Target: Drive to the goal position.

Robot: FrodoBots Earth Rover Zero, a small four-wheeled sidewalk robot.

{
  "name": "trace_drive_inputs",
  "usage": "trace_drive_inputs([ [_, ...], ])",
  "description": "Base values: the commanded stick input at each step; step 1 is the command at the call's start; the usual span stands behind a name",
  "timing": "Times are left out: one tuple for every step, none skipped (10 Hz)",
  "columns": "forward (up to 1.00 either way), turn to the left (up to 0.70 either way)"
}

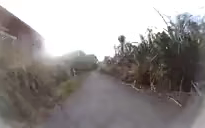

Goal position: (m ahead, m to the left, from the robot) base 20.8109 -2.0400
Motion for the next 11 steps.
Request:
trace_drive_inputs([
  [0.7,0.0],
  [0.7,0.0],
  [0.7,0.0],
  [0.7,0.0],
  [0.7,0.0],
  [0.7,0.0],
  [0.7,0.0],
  [0.7,0.0],
  [0.7,0.0],
  [0.7,0.0],
  [0.7,0.0],
])
